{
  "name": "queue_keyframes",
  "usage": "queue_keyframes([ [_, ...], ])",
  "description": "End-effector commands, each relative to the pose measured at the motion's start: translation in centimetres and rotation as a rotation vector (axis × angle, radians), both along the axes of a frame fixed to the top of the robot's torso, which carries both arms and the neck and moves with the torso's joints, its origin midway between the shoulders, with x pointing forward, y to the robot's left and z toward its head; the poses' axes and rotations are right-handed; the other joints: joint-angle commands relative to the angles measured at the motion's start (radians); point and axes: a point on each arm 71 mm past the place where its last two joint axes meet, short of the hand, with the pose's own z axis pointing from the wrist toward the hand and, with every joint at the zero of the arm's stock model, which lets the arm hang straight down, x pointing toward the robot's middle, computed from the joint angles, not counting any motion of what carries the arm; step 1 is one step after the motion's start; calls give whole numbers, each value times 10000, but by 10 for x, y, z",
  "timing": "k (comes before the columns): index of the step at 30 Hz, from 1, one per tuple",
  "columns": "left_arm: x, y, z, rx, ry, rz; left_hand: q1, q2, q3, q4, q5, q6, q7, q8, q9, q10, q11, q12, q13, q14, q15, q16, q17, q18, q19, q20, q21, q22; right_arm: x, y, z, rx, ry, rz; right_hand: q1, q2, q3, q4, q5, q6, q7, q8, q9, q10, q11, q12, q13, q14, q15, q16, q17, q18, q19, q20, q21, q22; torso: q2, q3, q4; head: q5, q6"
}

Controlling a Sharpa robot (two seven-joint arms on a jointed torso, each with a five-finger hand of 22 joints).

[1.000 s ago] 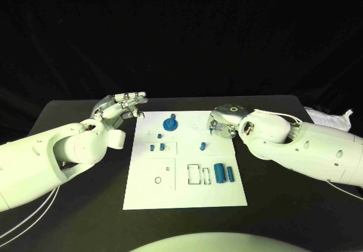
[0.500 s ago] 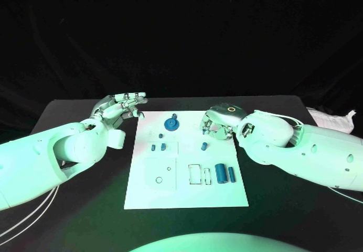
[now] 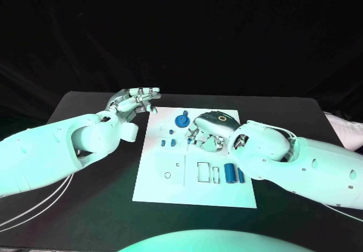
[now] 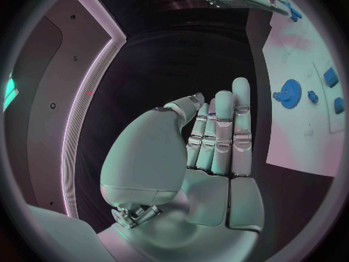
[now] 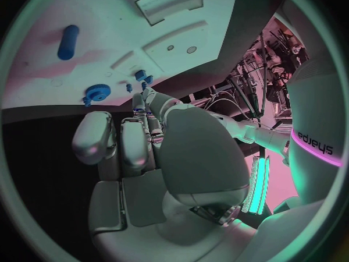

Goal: Assemble the parts on the task board

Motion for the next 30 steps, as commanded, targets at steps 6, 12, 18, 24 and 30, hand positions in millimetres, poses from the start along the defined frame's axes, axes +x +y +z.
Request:
queue_keyframes([
  [6,0,-5,1,-80,-81,-233,54,-36,4,-69,63,-97,11,43,-13,-69,26,52,-15,-57,18,-22,-15,190,-71,-1,-59,2,-10,19,-19,293,756,637,-57,52,65,-20,62,-23,85,-6,11,12,48,36,-23,470,56,48,-6,60,51,34,19,-20,11,-3,31,387,-192],
  [12,0,-8,1,-104,-73,-298,57,-36,13,-82,65,-119,15,40,-14,-89,30,58,-17,-61,22,-20,-28,190,-74,0,-57,4,-14,29,-35,274,1088,810,-70,70,94,-46,68,-41,107,-21,11,2,68,33,-40,465,70,55,-5,61,47,42,16,-25,9,0,28,485,-264],
  [18,0,-9,1,-118,-62,-342,65,-33,22,-95,65,-128,17,42,-14,-98,32,64,-18,-63,22,-17,-36,191,-76,0,-55,6,-17,35,-45,158,1215,918,-77,73,109,-65,68,-56,119,-31,10,-7,79,31,-51,464,78,65,3,60,47,47,19,-21,11,1,5,565,-287],
  [24,-1,-10,1,-101,-74,-386,89,-54,29,-136,64,-139,21,49,-12,-114,34,78,-20,-68,21,-13,-52,192,-80,-1,-49,12,-17,35,-48,48,1253,905,-92,60,114,-86,57,-70,130,-40,10,-19,89,29,-63,460,87,61,-7,62,43,53,14,-30,2,-7,11,583,-309],
  [30,-1,-9,1,-93,-72,-397,89,-54,29,-136,64,-139,21,49,-12,-114,34,78,-20,-68,21,-13,-52,192,-80,-1,-49,12,-17,34,-50,-100,1274,885,-101,54,113,-92,53,-75,134,-43,10,-22,93,29,-67,459,91,64,-5,61,44,56,17,-26,16,6,4,587,-315],
])
